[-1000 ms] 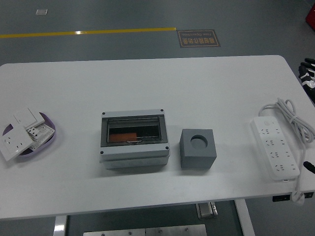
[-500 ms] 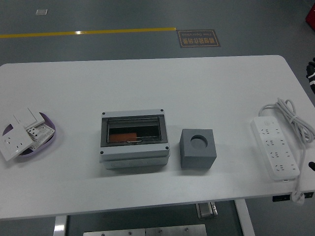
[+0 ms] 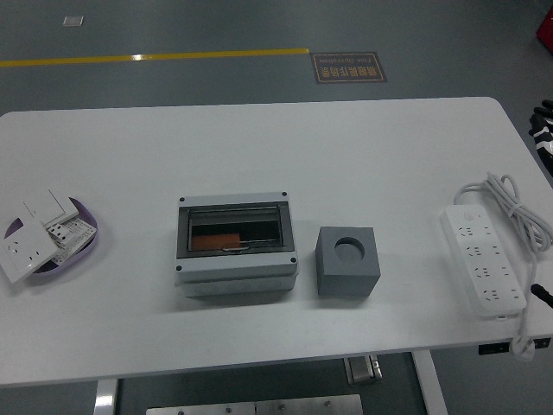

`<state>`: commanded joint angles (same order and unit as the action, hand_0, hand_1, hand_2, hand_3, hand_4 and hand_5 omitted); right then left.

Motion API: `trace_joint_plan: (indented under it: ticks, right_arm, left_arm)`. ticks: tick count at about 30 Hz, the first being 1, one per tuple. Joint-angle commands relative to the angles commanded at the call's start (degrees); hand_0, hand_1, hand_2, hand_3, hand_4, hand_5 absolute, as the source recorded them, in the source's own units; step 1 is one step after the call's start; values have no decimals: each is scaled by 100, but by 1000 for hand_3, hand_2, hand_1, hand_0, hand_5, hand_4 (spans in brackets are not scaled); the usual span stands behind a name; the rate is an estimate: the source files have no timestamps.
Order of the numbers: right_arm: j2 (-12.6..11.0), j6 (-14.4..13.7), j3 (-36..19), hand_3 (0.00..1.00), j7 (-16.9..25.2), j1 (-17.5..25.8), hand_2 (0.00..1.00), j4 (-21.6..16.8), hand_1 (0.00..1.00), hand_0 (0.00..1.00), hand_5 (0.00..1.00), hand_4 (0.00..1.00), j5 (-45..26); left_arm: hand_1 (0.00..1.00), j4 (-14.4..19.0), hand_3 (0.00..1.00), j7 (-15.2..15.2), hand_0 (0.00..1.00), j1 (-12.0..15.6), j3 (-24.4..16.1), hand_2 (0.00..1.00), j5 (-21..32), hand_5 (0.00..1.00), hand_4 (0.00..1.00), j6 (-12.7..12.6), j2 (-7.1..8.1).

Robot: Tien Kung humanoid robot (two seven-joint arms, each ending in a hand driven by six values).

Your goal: Pick up the cylinder from the cube,place it in the box,flap close box

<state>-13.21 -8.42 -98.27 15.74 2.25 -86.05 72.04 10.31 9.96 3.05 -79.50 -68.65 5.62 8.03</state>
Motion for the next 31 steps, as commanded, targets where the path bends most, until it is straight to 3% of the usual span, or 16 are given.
trace_joint_plan:
  ticks: [31]
  right_arm:
    - [86, -29, 47, 648, 13, 50, 655, -51, 624, 616, 411, 770, 72]
  left_arm:
    - [669, 0, 686, 52, 642, 53, -58, 601, -19, 310, 739, -23, -41]
